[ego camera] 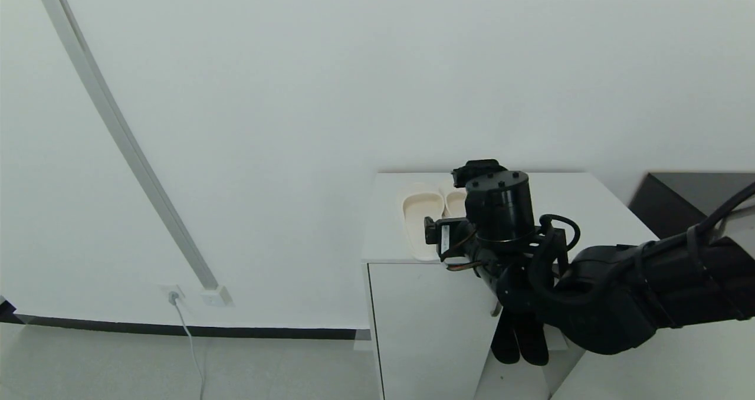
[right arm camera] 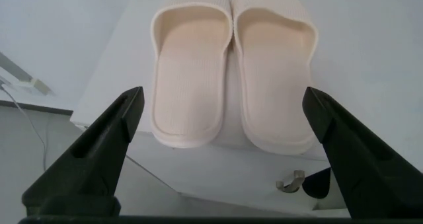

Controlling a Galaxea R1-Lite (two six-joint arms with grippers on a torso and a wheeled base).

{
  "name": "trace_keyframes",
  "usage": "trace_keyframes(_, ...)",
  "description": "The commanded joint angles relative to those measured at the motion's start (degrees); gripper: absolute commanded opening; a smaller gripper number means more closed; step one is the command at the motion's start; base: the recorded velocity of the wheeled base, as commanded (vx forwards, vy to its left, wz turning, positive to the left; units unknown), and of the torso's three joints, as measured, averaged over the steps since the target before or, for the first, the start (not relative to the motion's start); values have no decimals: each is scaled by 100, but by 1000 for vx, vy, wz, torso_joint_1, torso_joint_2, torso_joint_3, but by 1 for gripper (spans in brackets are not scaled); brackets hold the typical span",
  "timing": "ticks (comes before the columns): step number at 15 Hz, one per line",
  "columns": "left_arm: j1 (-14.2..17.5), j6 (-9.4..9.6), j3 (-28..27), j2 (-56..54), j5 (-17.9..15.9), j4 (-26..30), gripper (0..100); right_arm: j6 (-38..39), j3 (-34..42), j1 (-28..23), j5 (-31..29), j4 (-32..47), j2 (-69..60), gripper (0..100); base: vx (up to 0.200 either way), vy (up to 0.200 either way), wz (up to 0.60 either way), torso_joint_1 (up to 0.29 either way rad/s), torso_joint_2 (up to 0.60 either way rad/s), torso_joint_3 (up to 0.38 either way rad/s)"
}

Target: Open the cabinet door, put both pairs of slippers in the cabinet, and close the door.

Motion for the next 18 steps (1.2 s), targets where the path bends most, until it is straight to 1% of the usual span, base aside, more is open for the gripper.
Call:
trace_keyframes(1, 0, 4, -7, 7, -2, -9, 0, 91, 126, -11, 11, -16, -29, 100, 0, 0, 0, 0, 0, 0)
trace_keyframes(4, 0, 4, 2, 7, -2, 0, 0, 161, 328, -38, 108, -52, -29, 100, 200, 0, 0, 1, 2, 2)
trace_keyframes(7, 0, -4, 2, 7, 7, -9, 0, 135, 645, -38, 116, -465, 68, 100, 200, 0, 0, 4, -4, -1)
trace_keyframes(12, 0, -13, 2, 7, 7, -9, 0, 117, 829, -29, 143, -772, 314, 100, 0, 0, 0, 0, 0, 0)
trace_keyframes(14, 0, -13, 2, 7, 7, 0, 0, 38, 776, -55, 204, -1018, 543, 100, 0, 0, 0, 0, 0, 0)
trace_keyframes(16, 0, -13, 2, 7, 7, 0, 0, -76, 715, -170, 433, -1282, 798, 100, 0, 0, 0, 0, 0, 0)
trace_keyframes(18, 0, -4, 2, 7, 7, -9, 0, -94, 469, -319, 459, -1405, 1096, 100, 0, 0, 0, 0, 0, 0)
